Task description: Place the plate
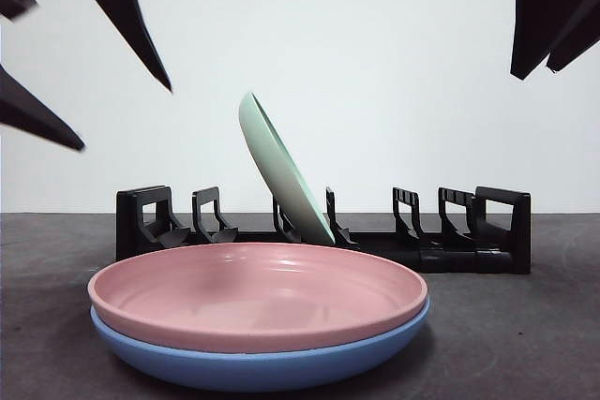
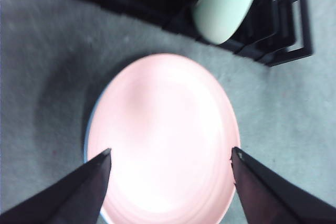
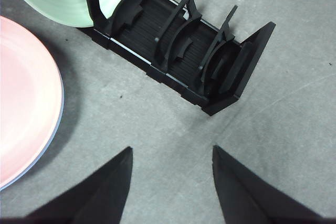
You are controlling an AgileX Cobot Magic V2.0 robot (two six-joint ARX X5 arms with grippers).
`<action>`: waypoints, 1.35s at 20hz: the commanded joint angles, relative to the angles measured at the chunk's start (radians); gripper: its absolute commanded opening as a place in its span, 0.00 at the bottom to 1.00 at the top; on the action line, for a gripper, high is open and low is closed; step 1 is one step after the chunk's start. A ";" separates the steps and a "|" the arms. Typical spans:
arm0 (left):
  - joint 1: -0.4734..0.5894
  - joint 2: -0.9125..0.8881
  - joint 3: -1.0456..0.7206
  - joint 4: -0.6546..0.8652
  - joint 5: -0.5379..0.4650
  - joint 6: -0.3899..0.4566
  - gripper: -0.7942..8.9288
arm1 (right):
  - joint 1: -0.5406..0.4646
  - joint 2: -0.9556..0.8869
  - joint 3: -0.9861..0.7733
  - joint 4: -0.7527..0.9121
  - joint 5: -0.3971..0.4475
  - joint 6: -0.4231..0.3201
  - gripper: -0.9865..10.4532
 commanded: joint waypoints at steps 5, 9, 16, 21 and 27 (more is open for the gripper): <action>0.078 -0.211 0.018 0.014 -0.002 0.377 0.46 | 0.007 0.005 0.016 0.009 -0.065 0.020 0.30; 0.163 -0.343 0.018 0.013 -0.057 0.708 0.45 | 0.007 0.005 0.016 0.023 -0.106 0.034 0.30; 0.321 -0.420 0.018 0.014 -0.299 1.025 0.43 | 0.007 0.028 0.041 0.161 -0.262 0.091 0.30; 0.354 -0.421 0.018 0.014 -0.299 1.007 0.43 | 0.010 0.255 0.331 0.081 -0.381 0.182 0.30; 0.354 -0.421 0.018 0.014 -0.299 0.952 0.43 | 0.024 0.628 0.797 -0.138 -0.500 0.249 0.30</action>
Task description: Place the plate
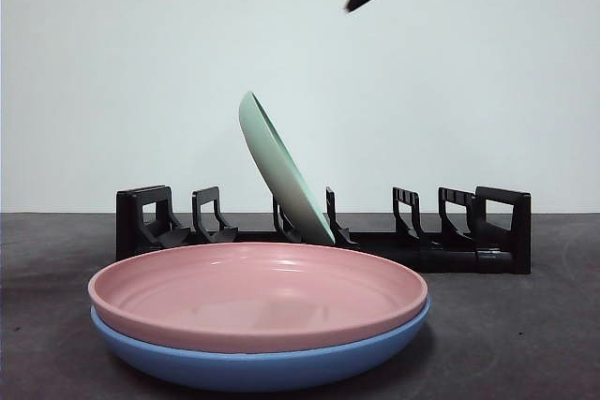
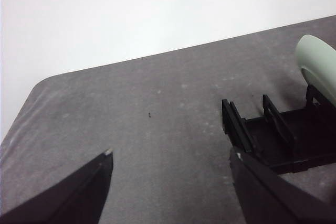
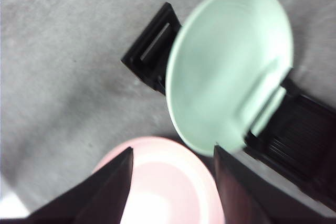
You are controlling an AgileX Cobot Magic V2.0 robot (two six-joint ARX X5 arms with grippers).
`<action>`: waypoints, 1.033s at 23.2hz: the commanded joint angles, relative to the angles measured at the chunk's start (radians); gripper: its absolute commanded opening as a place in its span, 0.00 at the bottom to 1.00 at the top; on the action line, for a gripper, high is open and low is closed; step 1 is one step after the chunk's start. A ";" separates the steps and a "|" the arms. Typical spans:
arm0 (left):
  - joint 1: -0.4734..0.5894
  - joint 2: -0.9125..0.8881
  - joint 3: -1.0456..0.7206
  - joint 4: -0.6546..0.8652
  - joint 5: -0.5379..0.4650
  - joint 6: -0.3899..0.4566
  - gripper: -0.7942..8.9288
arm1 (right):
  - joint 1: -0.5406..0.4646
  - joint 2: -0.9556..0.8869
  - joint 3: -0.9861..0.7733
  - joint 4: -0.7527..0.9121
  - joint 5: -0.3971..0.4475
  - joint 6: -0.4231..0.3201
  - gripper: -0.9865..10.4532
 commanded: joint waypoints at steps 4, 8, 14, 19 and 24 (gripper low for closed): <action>-0.001 0.002 0.015 0.012 -0.003 -0.021 0.43 | 0.017 0.230 0.246 -0.026 -0.063 0.053 0.30; -0.001 0.002 0.015 0.012 -0.003 -0.022 0.43 | 0.019 0.302 0.292 -0.019 -0.062 0.062 0.30; -0.001 0.002 0.015 0.012 -0.004 -0.050 0.43 | 0.025 0.352 0.297 0.018 -0.062 0.072 0.30; -0.001 0.002 0.015 0.012 -0.004 -0.050 0.43 | 0.029 0.382 0.297 0.039 -0.062 0.074 0.30; -0.001 0.002 0.015 0.012 -0.003 -0.050 0.43 | 0.033 0.402 0.297 0.045 -0.063 0.076 0.30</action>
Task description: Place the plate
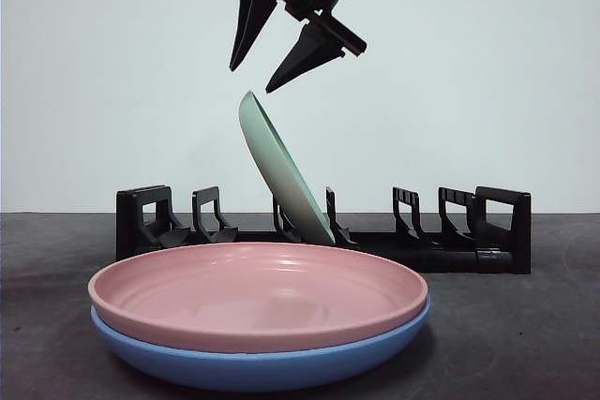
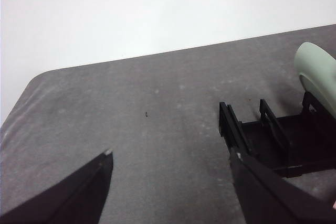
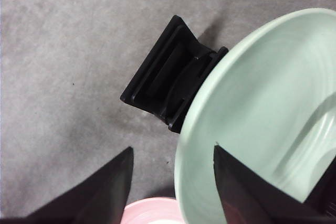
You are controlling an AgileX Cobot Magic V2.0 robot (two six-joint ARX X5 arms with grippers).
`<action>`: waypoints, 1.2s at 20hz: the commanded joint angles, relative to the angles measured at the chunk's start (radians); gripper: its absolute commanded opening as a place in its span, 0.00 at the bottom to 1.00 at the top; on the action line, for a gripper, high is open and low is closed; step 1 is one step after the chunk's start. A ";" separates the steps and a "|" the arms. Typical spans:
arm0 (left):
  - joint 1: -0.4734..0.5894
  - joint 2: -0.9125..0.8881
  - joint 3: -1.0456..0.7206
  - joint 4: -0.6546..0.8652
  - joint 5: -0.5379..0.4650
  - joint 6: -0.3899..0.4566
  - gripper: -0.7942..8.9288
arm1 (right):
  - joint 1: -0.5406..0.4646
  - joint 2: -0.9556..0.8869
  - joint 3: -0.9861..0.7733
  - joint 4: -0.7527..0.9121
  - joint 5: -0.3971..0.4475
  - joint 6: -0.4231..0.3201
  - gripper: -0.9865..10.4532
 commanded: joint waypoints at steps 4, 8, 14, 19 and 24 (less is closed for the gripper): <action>-0.001 0.002 0.015 0.011 -0.004 -0.005 0.43 | 0.018 0.059 0.031 0.014 -0.002 0.012 0.30; -0.001 0.002 0.015 0.011 -0.003 -0.005 0.43 | 0.025 0.064 0.031 0.015 0.014 0.014 0.24; -0.001 0.002 0.015 0.011 -0.004 -0.005 0.43 | 0.038 0.064 0.031 0.024 0.025 0.011 0.09; -0.001 0.002 0.015 0.011 -0.004 -0.005 0.43 | 0.038 0.024 0.031 0.022 -0.018 0.007 0.09; -0.001 0.002 0.015 0.011 -0.004 -0.011 0.43 | 0.038 -0.050 0.031 0.021 -0.105 0.005 0.09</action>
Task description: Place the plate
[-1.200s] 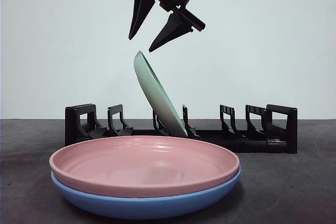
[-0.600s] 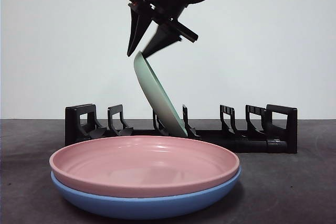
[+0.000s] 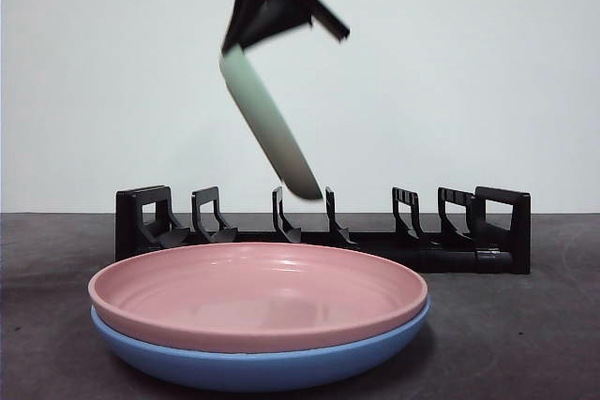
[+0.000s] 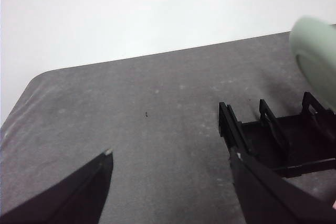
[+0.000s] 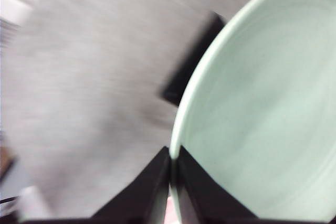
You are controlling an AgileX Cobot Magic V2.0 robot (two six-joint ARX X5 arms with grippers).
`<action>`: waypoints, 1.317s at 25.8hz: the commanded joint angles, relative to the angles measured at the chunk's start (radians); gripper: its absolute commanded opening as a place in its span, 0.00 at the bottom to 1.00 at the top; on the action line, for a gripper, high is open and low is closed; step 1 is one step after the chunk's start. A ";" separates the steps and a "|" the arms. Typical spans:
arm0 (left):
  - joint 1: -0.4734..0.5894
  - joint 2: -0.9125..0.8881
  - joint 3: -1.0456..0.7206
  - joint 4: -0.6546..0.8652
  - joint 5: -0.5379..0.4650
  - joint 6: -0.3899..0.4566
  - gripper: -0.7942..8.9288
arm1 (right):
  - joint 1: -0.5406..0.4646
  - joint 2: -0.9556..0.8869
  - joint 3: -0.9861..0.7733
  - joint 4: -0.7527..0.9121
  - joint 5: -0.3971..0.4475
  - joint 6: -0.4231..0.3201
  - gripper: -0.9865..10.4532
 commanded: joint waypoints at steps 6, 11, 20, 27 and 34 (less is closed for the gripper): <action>-0.001 0.002 0.015 0.011 -0.003 -0.027 0.43 | 0.041 -0.093 0.029 -0.059 -0.010 -0.085 0.09; -0.001 0.002 0.015 -0.009 -0.004 -0.027 0.43 | 0.106 -0.149 0.029 -0.122 0.159 -0.185 0.09; -0.001 0.002 0.015 -0.037 -0.003 -0.027 0.43 | 0.248 -0.224 -0.001 -0.103 0.327 -0.241 0.09; -0.001 0.002 0.015 -0.033 -0.003 -0.027 0.43 | 0.327 -0.348 -0.210 0.041 0.355 -0.241 0.09; -0.001 0.002 0.015 -0.033 -0.004 -0.027 0.43 | 0.425 -0.470 -0.497 0.158 0.487 -0.243 0.09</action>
